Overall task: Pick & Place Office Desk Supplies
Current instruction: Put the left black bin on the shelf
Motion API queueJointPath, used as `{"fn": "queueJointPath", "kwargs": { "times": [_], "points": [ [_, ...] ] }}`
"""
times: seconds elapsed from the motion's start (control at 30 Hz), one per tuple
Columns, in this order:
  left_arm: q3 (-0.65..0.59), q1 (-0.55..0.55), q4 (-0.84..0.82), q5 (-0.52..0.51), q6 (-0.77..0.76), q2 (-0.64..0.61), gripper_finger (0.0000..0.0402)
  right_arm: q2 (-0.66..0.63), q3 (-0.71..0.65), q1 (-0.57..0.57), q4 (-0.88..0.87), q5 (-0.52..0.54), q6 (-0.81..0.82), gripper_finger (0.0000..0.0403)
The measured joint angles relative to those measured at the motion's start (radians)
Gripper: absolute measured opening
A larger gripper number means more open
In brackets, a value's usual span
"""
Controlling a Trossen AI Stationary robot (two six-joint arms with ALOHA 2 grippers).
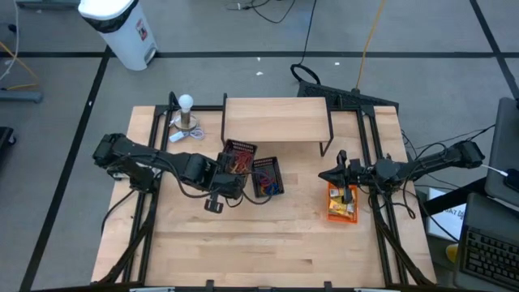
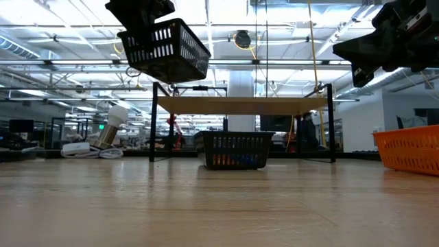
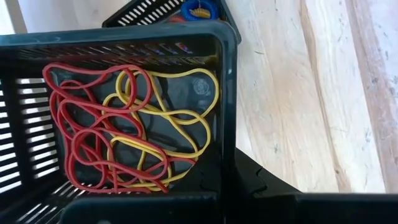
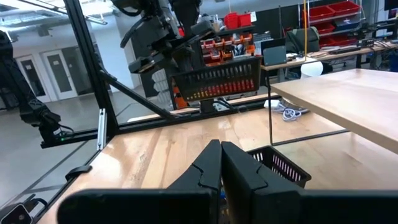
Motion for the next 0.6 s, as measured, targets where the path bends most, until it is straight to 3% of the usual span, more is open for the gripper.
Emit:
{"fn": "queueJointPath", "kwargs": {
  "times": [0.6],
  "points": [
    [0.0, 0.079, 0.041, 0.004, 0.102, 0.0, 0.0001, 0.029, 0.0, 0.0, 0.001, 0.028, -0.003, 0.0]
  ]
}}
